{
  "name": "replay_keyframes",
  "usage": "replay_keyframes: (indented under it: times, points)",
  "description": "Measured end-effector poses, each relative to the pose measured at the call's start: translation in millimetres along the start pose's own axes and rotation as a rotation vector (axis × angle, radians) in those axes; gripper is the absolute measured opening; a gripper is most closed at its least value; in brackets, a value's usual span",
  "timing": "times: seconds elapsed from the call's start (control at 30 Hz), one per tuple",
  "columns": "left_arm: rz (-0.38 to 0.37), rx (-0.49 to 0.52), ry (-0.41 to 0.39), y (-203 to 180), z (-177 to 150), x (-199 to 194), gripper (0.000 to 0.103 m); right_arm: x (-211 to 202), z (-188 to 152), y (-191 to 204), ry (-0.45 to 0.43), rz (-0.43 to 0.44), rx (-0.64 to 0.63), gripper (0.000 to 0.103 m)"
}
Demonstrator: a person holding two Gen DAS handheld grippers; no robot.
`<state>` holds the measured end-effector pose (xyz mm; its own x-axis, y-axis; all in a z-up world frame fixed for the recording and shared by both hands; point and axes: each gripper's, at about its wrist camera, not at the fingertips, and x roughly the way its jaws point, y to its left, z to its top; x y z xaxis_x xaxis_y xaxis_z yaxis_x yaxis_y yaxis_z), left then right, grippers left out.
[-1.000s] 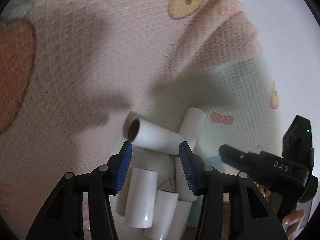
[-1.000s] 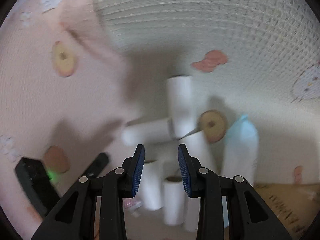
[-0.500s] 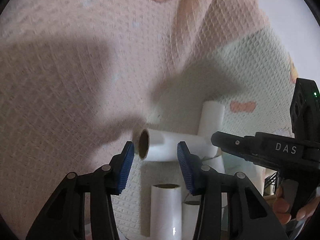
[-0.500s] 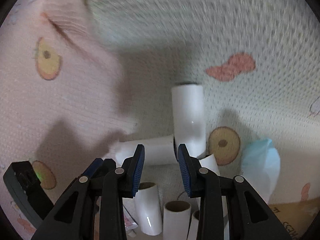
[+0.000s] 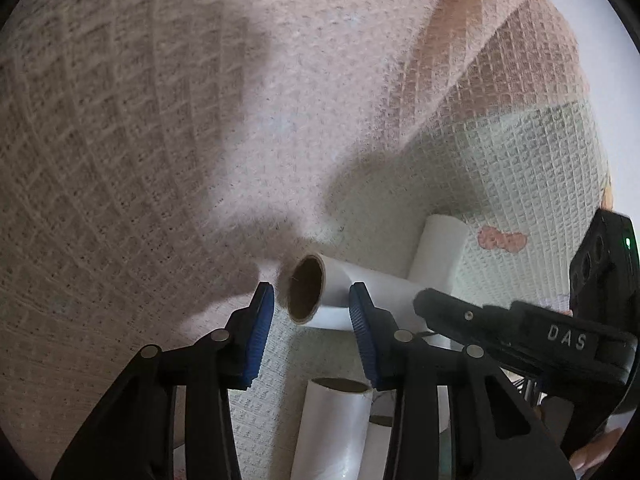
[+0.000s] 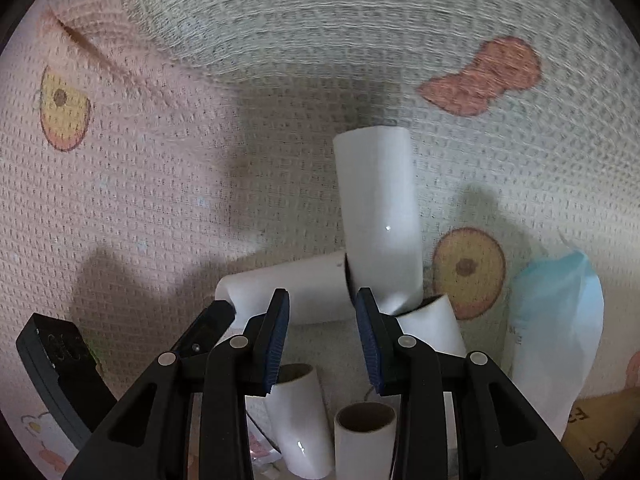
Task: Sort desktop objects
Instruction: 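Position the open left gripper around a lying white tube in the pile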
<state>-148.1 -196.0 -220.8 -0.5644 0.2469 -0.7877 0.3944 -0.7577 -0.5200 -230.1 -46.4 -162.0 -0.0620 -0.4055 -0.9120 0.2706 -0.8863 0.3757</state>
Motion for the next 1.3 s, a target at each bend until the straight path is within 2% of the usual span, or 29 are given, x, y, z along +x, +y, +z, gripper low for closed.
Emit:
replay_keyframes:
  times: [0.07, 0.13, 0.2, 0.3, 0.4, 0.47, 0.63, 0.8, 0.9, 1.0, 1.13, 1.17, 1.3]
  points:
    - [0.004, 0.015, 0.002, -4, -2, 2, 0.039, 3, 2, 1, 0.009, 0.000, 0.012, 0.031]
    - [0.009, 0.065, 0.010, -11, -2, 4, 0.028, 18, 6, 11, 0.014, 0.003, 0.019, 0.031]
    - [0.063, 0.131, -0.002, -21, -4, 5, 0.018, 18, 6, 10, 0.015, 0.014, 0.030, 0.031]
    - [0.147, 0.256, -0.018, -38, -11, 4, 0.017, 20, 10, 6, 0.008, 0.033, 0.072, 0.031]
    - [0.181, 0.320, -0.032, -47, -17, 5, 0.017, 22, 11, 8, 0.007, 0.028, 0.068, 0.031]
    - [0.165, 0.297, -0.034, -44, -18, 5, 0.017, 24, 13, 11, 0.009, 0.020, 0.054, 0.031]
    - [0.049, 0.121, 0.013, -24, -10, 4, 0.017, 28, 16, 15, 0.008, 0.005, 0.044, 0.031]
    - [-0.026, 0.008, 0.041, -6, -7, 0, 0.017, 33, 16, 25, -0.003, -0.018, -0.025, 0.031]
    - [-0.032, 0.004, 0.044, -7, -9, -3, 0.017, 37, 13, 33, -0.005, -0.033, -0.087, 0.031]
    - [-0.008, 0.037, 0.026, -10, -12, -9, 0.018, 42, 11, 41, 0.013, -0.049, -0.140, 0.031]
    - [-0.003, 0.064, -0.002, -7, -9, -26, 0.020, 42, 11, 50, 0.030, -0.030, -0.191, 0.031]
    - [-0.021, 0.046, -0.012, 1, -9, -41, 0.022, 41, 11, 53, 0.029, -0.026, -0.205, 0.031]
    - [-0.086, 0.021, -0.020, 1, -7, -54, 0.024, 37, 6, 67, 0.072, -0.043, -0.333, 0.031]
